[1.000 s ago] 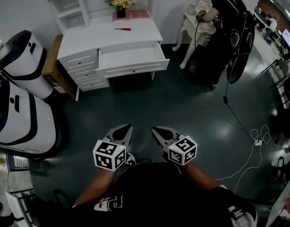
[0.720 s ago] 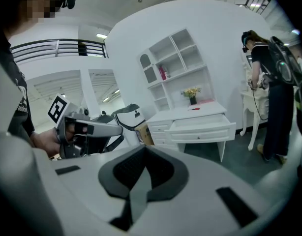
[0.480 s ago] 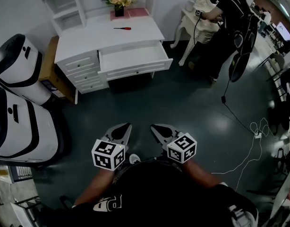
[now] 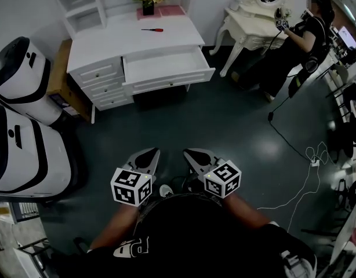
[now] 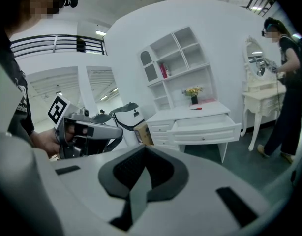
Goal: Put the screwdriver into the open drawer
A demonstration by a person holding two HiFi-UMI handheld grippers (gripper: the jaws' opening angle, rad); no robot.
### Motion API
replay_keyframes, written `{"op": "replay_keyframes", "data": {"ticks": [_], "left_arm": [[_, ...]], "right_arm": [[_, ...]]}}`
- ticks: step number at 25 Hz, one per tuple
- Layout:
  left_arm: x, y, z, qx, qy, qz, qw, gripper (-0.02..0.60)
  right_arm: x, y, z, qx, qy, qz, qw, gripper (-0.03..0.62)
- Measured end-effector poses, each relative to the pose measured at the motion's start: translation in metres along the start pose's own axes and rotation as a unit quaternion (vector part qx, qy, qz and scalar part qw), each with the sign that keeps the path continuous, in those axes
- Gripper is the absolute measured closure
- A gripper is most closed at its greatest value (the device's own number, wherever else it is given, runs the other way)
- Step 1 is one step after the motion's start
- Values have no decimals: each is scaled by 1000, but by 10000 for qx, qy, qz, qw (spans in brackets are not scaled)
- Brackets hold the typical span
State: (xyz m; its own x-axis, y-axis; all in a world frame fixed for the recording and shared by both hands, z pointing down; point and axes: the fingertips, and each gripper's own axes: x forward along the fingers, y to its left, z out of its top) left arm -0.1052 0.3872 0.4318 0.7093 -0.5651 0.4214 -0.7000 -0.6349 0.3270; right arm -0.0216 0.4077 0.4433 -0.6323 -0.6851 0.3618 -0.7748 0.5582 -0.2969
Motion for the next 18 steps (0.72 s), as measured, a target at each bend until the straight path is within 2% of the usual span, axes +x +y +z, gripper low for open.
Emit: {"op": "replay_keyframes", "data": {"ticks": [11, 18], "left_arm": [[9, 1, -9, -74, 46, 109, 9999, 566], [22, 9, -2, -78, 99, 205, 9997, 566]], "right_arm": [[3, -10, -3, 58, -15, 53, 10000, 585], [12, -23, 5, 81, -50, 117, 9999, 585]]}}
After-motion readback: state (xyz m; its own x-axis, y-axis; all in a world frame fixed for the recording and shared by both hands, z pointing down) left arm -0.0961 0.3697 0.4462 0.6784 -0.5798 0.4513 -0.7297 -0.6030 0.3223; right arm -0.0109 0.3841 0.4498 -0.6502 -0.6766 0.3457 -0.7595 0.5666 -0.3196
